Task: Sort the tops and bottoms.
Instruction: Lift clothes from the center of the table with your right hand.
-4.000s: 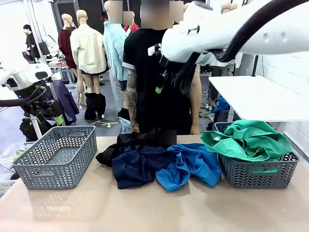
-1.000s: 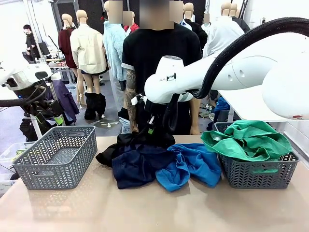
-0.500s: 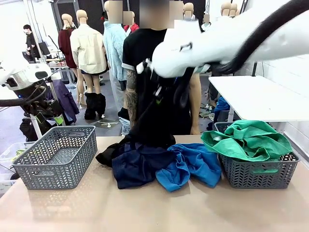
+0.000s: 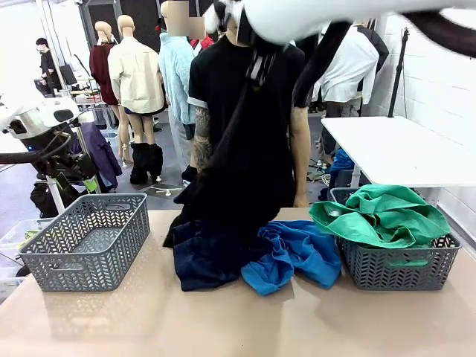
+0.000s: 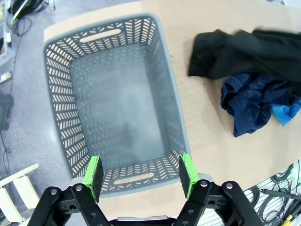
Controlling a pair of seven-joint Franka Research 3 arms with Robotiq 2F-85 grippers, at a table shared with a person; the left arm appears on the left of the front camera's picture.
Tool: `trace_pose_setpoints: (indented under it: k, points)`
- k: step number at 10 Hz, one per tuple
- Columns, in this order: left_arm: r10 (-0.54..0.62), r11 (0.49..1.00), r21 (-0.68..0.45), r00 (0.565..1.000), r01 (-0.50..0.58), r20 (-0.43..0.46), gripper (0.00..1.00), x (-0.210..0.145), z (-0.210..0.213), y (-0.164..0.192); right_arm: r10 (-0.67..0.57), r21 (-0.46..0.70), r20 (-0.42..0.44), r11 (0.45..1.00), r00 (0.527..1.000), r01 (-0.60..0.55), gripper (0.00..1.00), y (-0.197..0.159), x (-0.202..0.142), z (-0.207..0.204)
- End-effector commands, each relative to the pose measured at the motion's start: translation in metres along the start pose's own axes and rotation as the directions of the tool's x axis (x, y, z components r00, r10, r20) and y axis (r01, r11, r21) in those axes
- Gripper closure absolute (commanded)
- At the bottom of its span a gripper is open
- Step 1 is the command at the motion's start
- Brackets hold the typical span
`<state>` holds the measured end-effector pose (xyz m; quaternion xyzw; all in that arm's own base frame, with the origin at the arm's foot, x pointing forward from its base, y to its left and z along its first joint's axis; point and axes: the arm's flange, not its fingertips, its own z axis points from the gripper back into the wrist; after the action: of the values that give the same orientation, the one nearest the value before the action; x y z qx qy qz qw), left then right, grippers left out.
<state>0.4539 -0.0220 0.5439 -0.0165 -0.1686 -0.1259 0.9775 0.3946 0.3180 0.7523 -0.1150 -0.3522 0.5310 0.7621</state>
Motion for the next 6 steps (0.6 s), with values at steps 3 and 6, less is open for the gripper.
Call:
trace_pose_setpoints:
  k: [3, 6]
  points:
    - [0.002, 1.0, -0.002, 1.0, -0.002, -0.01, 0.17, 0.001, 0.002, 0.002, -0.174, -0.119, 0.067, 0.976, 0.982, 0.181, 1.0, -0.048, 0.022, 0.13]
    - [0.002, 1.0, -0.002, 1.0, -0.002, -0.01, 0.17, 0.001, 0.002, 0.002, -0.163, -0.182, 0.217, 0.962, 0.962, 0.204, 1.0, -0.046, 0.036, 0.199]
